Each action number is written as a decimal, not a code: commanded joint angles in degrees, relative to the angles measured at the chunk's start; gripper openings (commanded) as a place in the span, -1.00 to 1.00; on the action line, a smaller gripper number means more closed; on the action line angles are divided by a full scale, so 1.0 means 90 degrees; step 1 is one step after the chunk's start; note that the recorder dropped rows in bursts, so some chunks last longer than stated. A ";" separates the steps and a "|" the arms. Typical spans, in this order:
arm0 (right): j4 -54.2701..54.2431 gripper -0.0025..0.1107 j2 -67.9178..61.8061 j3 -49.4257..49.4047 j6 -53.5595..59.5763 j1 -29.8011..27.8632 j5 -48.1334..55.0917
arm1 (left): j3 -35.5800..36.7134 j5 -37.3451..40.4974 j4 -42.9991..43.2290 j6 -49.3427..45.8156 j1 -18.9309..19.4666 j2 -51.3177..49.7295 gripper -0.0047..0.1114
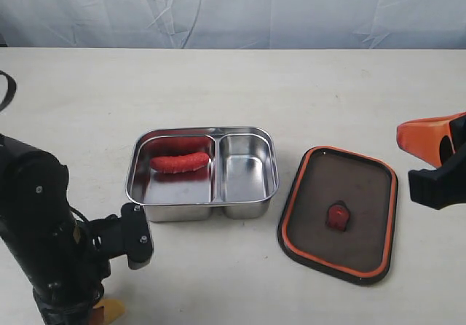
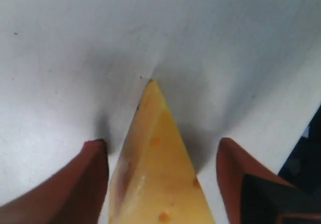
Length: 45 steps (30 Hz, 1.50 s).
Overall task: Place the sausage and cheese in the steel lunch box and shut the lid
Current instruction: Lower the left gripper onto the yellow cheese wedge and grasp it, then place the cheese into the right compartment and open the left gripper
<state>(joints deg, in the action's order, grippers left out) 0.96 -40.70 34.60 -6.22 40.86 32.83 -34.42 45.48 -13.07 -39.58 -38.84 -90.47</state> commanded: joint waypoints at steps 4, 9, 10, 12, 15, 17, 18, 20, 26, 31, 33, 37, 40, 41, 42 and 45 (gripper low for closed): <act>0.0051 -0.94 0.0045 -0.0016 0.0027 -0.0026 0.0002 | -0.0136 0.0087 0.0659 0.0149 -0.0202 -0.0062 -0.91; 0.0051 -0.94 0.0045 -0.0016 0.0027 -0.0026 0.0002 | -0.0780 0.0298 0.0706 0.0393 -0.0202 0.0292 -0.92; 0.0050 -0.94 0.0045 -0.0016 0.0027 -0.0026 0.0014 | -0.0922 0.0298 0.0735 0.0405 -0.0202 0.0418 -0.92; 0.0050 -0.94 0.0045 -0.0016 0.0027 -0.0026 0.0014 | -0.1191 0.0046 0.0735 0.0405 -0.0202 0.0702 -0.92; 0.0050 -0.94 0.0045 -0.0016 0.0027 -0.0026 0.0014 | -0.1613 -0.0887 0.0735 0.0405 -0.0202 0.1082 -0.92; 0.0067 -0.94 0.0045 -0.0016 0.0027 -0.0026 0.0001 | -0.1792 -0.1722 0.0661 0.0405 -0.0202 0.1173 -0.92; 0.0080 -0.94 0.0045 -0.0016 0.0027 -0.0026 -0.0013 | -0.1881 -0.2127 0.0598 0.0405 -0.0202 0.1173 -0.92; 0.0096 -0.94 0.0045 -0.0016 0.0016 -0.0026 -0.0056 | -0.2040 -0.2671 0.0458 0.0405 -0.0138 0.1016 -0.92; 0.0330 -0.94 0.0045 -0.0016 -0.0291 -0.0026 -0.0364 | -0.2451 -0.3108 0.0115 0.0405 -0.0075 -0.0045 -0.92; 0.1124 -0.94 0.0045 -0.0016 -0.1126 -0.0026 -0.0313 | -0.2868 -0.3708 -0.0191 0.0380 -0.0075 -0.0936 -0.92; 0.1381 -0.94 0.0045 -0.0016 -0.1322 -0.0026 -0.0273 | -0.3040 -0.3765 -0.0209 0.0379 -0.0075 -0.1243 -0.92; 0.1749 -0.94 0.0045 -0.0016 -0.1724 -0.0026 -0.0170 | -0.3354 -0.3741 -0.0209 0.0369 -0.0075 -0.1644 -0.92; 0.1957 -0.94 0.0045 -0.0016 -0.1962 -0.0026 -0.0072 | -0.3431 -0.3795 -0.0283 0.0382 -0.0075 -0.1747 -0.92; 0.2062 -0.94 0.0045 -0.0016 -0.2088 -0.0026 -0.0005 | -0.3431 -0.3795 -0.0384 0.0382 -0.0075 -0.1761 -0.92; 0.2166 -0.94 0.0045 -0.0016 -0.2238 -0.0026 0.0051 | -0.3431 -0.3795 -0.0439 0.0382 -0.0075 -0.1773 -0.89; 0.2511 -0.94 0.0045 -0.0016 -0.2751 -0.0026 0.0176 | -0.3444 -0.3668 -0.0496 0.0382 -0.0075 -0.1784 -0.67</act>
<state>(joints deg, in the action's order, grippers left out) 20.39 -40.70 34.50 -27.04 40.86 33.43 -64.87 12.42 -16.12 -36.45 -39.52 -106.42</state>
